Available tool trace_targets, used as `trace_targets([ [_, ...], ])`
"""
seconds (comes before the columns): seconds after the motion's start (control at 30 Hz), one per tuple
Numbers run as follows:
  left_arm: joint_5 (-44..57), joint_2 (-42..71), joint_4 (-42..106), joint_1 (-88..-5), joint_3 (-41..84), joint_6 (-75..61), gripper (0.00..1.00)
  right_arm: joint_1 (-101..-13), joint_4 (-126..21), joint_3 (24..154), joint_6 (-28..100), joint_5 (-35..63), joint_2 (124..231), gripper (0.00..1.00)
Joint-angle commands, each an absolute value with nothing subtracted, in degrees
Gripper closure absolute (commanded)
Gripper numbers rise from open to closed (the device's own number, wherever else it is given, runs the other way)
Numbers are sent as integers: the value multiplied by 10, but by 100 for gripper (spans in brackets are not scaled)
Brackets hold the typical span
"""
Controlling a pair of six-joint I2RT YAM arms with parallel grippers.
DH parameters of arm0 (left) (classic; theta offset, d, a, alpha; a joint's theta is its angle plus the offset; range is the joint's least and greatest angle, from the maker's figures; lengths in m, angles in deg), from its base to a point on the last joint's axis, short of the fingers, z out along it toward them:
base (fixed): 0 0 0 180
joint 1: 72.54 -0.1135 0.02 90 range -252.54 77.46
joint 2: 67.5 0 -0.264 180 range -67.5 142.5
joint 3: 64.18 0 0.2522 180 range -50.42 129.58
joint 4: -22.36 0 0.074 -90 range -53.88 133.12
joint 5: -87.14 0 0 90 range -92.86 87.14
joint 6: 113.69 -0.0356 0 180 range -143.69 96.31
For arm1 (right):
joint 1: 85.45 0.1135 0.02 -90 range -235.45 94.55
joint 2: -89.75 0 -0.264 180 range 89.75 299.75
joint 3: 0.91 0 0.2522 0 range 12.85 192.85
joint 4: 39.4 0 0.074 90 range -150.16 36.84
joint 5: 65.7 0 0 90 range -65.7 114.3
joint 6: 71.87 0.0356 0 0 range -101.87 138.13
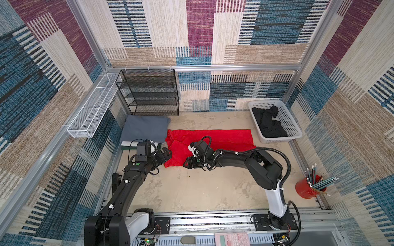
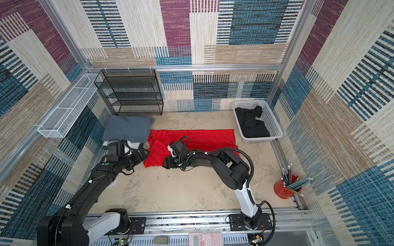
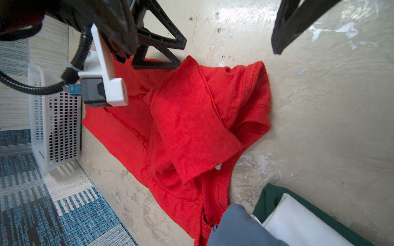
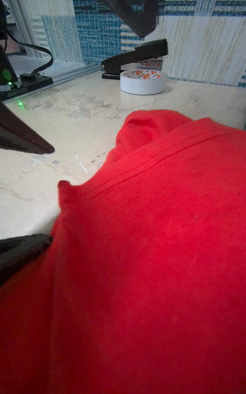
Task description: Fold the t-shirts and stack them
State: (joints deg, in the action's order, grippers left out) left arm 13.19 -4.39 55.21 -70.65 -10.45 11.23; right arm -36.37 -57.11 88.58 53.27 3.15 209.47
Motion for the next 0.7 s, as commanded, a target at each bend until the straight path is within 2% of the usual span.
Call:
trace_targets([
  [0.0,136,-42,555,-707,-100,105,2,-359,-594,898,546,30,2116,40],
  [0.23,141,-28,552,-707,-94,104,2,-359,-612,933,543,32,2137,61],
  [0.43,135,-26,556,-708,-92,99,2,-358,-617,934,548,30,2133,65],
  [0.5,135,-26,556,-708,-92,98,2,-358,-620,935,549,30,2133,76],
  [0.57,135,-26,558,-708,-92,98,2,-358,-622,936,552,30,2133,79],
  [0.63,135,-26,559,-709,-92,97,2,-358,-623,936,555,30,2130,89],
  [0.67,136,-26,559,-709,-93,97,2,-358,-622,935,557,31,2128,91],
])
